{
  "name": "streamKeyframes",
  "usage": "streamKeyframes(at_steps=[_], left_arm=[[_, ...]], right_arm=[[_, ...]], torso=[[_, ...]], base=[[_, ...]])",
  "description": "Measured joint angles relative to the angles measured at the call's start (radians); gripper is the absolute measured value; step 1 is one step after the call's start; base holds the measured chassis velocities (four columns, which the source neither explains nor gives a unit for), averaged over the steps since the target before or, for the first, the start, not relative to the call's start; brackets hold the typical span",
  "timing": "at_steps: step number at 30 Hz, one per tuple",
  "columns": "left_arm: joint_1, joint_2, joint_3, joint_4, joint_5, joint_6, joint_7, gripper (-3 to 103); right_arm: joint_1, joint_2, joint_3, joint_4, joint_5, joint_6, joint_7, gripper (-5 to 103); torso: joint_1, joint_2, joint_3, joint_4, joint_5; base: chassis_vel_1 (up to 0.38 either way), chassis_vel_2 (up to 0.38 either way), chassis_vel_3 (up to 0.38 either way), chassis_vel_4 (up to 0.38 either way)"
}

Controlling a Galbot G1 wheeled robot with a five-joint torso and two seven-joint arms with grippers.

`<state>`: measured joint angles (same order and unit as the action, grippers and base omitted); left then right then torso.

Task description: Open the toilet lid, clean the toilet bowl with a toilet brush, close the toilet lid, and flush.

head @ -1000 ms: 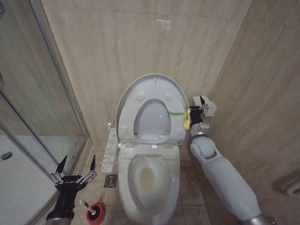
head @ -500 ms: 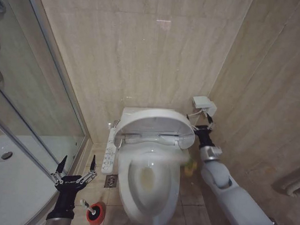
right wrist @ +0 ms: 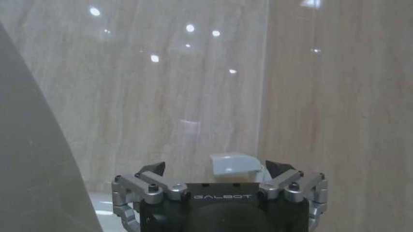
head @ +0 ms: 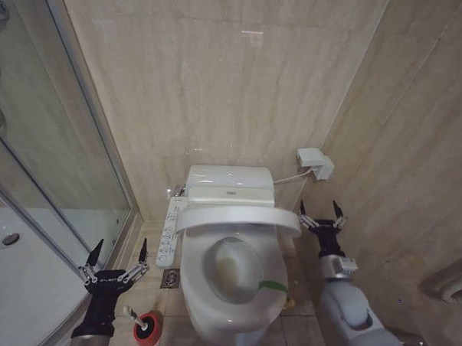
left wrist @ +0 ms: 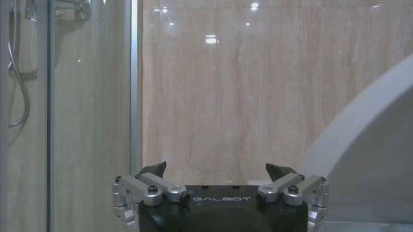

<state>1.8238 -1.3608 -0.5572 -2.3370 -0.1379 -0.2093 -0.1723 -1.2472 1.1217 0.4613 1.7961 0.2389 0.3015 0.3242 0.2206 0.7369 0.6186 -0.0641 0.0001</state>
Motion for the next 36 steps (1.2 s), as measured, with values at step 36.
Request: streamKeyframes(at_steps=[36], left_arm=[[0.000, 0.000, 0.000, 0.000, 0.000, 0.000, 0.000, 100]], right_arm=[[-0.316, 0.216, 0.092, 0.314, -0.153, -0.086, 0.011, 100]], torso=[[0.000, 0.000, 0.000, 0.0001, -0.0002]], base=[[0.000, 0.000, 0.000, 0.000]])
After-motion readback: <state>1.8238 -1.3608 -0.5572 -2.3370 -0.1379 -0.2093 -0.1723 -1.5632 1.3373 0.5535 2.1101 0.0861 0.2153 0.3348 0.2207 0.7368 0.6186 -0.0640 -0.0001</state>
